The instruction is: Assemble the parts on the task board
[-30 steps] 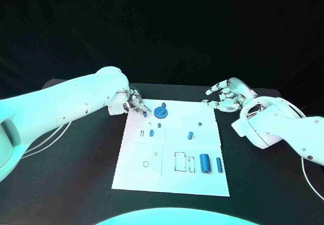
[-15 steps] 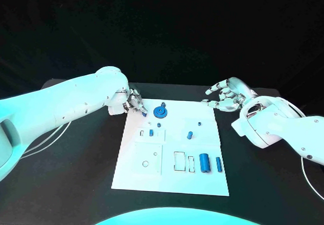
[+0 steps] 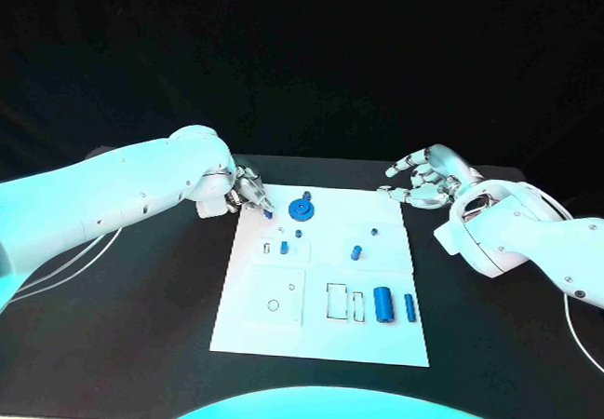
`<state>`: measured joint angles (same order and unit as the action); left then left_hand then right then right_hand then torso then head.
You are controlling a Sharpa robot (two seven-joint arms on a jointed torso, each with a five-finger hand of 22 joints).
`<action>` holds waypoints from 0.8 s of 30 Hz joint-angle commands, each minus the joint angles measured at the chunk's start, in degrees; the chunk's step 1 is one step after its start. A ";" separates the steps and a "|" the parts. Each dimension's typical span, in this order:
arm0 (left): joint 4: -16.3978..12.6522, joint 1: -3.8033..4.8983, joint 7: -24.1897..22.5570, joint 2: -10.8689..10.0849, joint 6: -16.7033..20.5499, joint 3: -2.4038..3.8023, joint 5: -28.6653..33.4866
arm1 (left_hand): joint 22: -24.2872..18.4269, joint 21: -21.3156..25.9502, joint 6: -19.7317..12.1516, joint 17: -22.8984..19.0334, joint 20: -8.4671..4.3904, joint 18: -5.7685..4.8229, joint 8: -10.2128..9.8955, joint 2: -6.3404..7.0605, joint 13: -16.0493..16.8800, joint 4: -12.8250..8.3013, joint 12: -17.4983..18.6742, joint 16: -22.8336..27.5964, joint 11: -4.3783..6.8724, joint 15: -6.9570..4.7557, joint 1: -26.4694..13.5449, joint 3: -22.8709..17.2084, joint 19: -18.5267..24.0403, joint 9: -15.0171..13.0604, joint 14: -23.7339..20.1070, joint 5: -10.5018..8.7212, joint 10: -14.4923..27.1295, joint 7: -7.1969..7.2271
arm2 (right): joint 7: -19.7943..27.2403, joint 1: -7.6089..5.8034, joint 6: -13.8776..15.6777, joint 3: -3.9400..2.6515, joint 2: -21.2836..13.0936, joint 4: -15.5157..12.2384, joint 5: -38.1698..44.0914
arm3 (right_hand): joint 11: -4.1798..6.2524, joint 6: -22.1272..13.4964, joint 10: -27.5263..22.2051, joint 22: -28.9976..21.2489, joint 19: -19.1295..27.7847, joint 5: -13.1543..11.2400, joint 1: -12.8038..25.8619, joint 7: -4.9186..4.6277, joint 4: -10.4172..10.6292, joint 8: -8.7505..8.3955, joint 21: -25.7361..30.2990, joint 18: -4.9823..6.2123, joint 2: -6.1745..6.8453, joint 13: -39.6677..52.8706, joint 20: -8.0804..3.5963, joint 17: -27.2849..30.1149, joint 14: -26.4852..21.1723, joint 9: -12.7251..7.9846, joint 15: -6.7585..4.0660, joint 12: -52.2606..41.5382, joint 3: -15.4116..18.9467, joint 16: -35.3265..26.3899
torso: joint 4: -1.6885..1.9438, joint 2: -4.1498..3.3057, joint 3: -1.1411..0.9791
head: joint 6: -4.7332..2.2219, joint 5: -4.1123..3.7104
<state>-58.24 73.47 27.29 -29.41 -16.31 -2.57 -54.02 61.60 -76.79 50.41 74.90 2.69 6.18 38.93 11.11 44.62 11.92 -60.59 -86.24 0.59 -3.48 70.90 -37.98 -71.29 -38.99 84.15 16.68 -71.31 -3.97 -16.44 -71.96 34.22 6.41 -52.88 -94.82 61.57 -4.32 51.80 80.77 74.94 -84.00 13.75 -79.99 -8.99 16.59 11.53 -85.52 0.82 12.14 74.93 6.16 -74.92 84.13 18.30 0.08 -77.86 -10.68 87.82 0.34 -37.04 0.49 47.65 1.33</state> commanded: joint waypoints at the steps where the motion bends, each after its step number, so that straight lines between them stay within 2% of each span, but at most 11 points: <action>1: -3.19 0.04 -0.78 -1.74 2.47 0.11 2.94 | 0.57 -0.49 0.96 7.06 -0.12 -0.12 0.48 0.26 0.55 -9.70 -0.53 -0.41 0.13 -0.47 -1.09 -10.05 -0.61 -0.86 3.75 0.84 -0.66 0.27 | 0.24 0.03 -0.40 -0.01 -0.11 -0.08 0.43 | 0.28 0.14 -0.13 12.54 -3.99 0.20 0.14 0.12 -0.04 0.17 0.23 0.29 -0.18 5.30 -0.45 -10.24 4.67 0.02 -0.32 0.01 -0.35 -0.23 | 0.03 -0.01 -0.04 | -0.13 0.18; 2: -4.47 0.05 -0.69 -2.55 3.12 0.13 3.11 | 0.77 -0.62 1.14 7.13 -0.17 -0.16 0.53 0.45 0.86 -9.95 -0.78 -0.45 0.19 -0.53 -1.41 -10.33 -0.76 -0.90 3.77 1.35 -0.95 0.33 | 0.24 0.03 -0.40 -0.01 -0.15 -0.09 0.43 | 0.28 0.14 -0.13 12.54 -3.99 0.20 0.14 0.12 -0.04 0.17 0.23 0.29 -0.18 5.30 -0.45 -10.24 4.67 0.02 -0.32 0.01 -0.35 -0.23 | 0.05 0.02 -0.06 | -0.15 0.19; 3: -5.50 0.05 -0.59 -3.19 3.67 0.15 3.22 | 1.25 -0.90 1.46 7.32 -0.27 -0.25 0.64 0.77 1.30 -10.25 -1.13 -0.54 0.31 -0.62 -1.96 -10.69 -1.09 -0.96 3.84 2.84 -1.37 0.43 | 0.23 0.03 -0.40 -0.01 -0.21 -0.11 0.43 | 0.28 0.14 -0.13 12.54 -3.99 0.20 0.14 0.12 -0.04 0.17 0.23 0.29 -0.18 5.30 -0.45 -10.24 4.67 0.02 -0.32 0.01 -0.35 -0.23 | 0.08 0.07 -0.08 | -0.13 0.18; 5: -8.01 0.05 -0.30 -4.74 5.08 0.18 3.41 | 2.65 -1.70 2.24 7.93 -0.53 -0.52 0.96 1.49 2.78 -10.85 -2.23 -0.83 0.60 -0.91 -3.29 -11.19 -2.07 -1.14 4.03 7.34 -2.51 0.76 | 0.22 0.04 -0.40 -0.01 -0.32 -0.15 0.43 | 0.28 0.14 -0.13 12.54 -3.99 0.20 0.14 0.12 -0.04 0.17 0.23 0.29 -0.18 5.30 -0.45 -10.24 4.67 0.02 -0.32 0.01 -0.35 -0.23 | 0.13 0.18 -0.12 | 0.01 0.15; 6: -8.97 0.06 -0.18 -5.32 5.60 0.19 3.43 | 2.85 -1.82 2.34 8.03 -0.58 -0.56 0.99 1.58 3.01 -10.98 -2.39 -0.88 0.66 -0.95 -3.50 -11.22 -2.21 -1.17 4.06 7.78 -2.69 0.81 | 0.22 0.04 -0.41 0.00 -0.37 -0.17 0.43 | 0.28 0.14 -0.13 12.54 -3.99 0.20 0.14 0.12 -0.04 0.17 0.23 0.29 -0.18 5.30 -0.45 -10.24 4.67 0.02 -0.32 0.01 -0.35 -0.23 | 0.17 0.23 -0.14 | 0.06 0.13; 10: -12.61 0.05 0.34 -7.47 7.70 0.20 2.89 | 3.54 -2.20 2.61 8.26 -0.70 -0.70 1.09 1.69 3.47 -11.32 -2.72 -0.99 0.80 -1.08 -3.87 -11.36 -2.67 -1.24 4.13 8.61 -3.11 0.96 | 0.24 0.06 -0.42 0.01 -0.51 -0.24 0.43 | 0.29 0.16 -0.12 12.54 -4.00 0.34 0.16 0.12 -0.02 0.20 0.22 0.29 -0.19 5.29 -0.46 -10.16 4.65 0.03 -0.33 0.01 -0.37 -0.27 | 0.29 0.38 -0.19 | 0.25 0.04; 16: -18.02 -0.25 0.85 -10.11 10.41 0.10 -0.63 | 3.89 -2.40 2.81 8.42 -0.78 -0.77 1.16 1.76 3.85 -11.54 -3.01 -1.07 0.89 -1.17 -4.08 -11.45 -2.92 -1.28 4.18 9.03 -3.43 1.06 | 0.30 0.29 -0.44 0.03 -0.68 -0.31 0.43 | 0.29 0.16 -0.12 12.54 -4.00 0.34 0.16 0.12 -0.02 0.20 0.22 0.29 -0.19 5.29 -0.46 -10.16 4.65 0.03 -0.33 0.01 -0.37 -0.27 | 0.19 0.23 -0.20 | 0.25 0.42; 19: -19.71 -0.60 0.98 -10.79 10.57 -0.03 -2.25 | 4.00 -2.46 2.89 8.49 -0.81 -0.79 1.19 1.82 3.98 -11.64 -3.10 -1.10 0.94 -1.21 -4.15 -11.49 -3.00 -1.30 4.20 9.17 -3.54 1.10 | 0.33 0.44 -0.44 0.04 -0.71 -0.34 0.43 | 0.29 0.16 -0.12 12.54 -4.00 0.34 0.16 0.12 -0.02 0.20 0.22 0.29 -0.19 5.29 -0.46 -10.16 4.65 0.03 -0.33 0.01 -0.37 -0.27 | 0.23 0.26 -0.21 | 0.45 0.53; 24: -20.88 -1.20 1.09 -11.29 10.07 -0.35 -3.15 | 4.06 -2.51 3.00 8.68 -0.85 -0.79 1.23 1.90 4.26 -11.75 -3.30 -1.18 0.98 -1.25 -4.25 -11.52 -3.04 -1.31 4.25 9.33 -3.74 1.15 | 0.37 0.59 -0.41 0.04 -0.70 -0.34 0.46 | 0.30 0.18 -0.13 12.49 -3.96 0.42 0.17 0.13 -0.02 0.21 0.32 0.31 -0.17 5.27 -0.47 -10.10 4.64 0.03 -0.34 0.04 -0.39 -0.31 | 0.25 0.24 -0.19 | 0.52 0.80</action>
<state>-78.76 72.38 28.10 -40.65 -7.24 -2.92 -54.90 65.61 -78.98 52.66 74.90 1.86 6.18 39.76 13.48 48.83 10.50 -63.69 -87.14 1.62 -4.19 66.58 -39.54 -73.93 -40.24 84.05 25.76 -74.76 -3.36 -16.45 -71.44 34.21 6.46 -53.57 -95.06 61.57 -4.32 51.80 80.77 74.92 -84.00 13.98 -79.99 -8.99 16.59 11.53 -85.52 0.82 12.14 74.92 6.16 -74.91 84.13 18.30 0.08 -77.86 -10.68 87.82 0.55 -36.78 0.30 48.11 1.99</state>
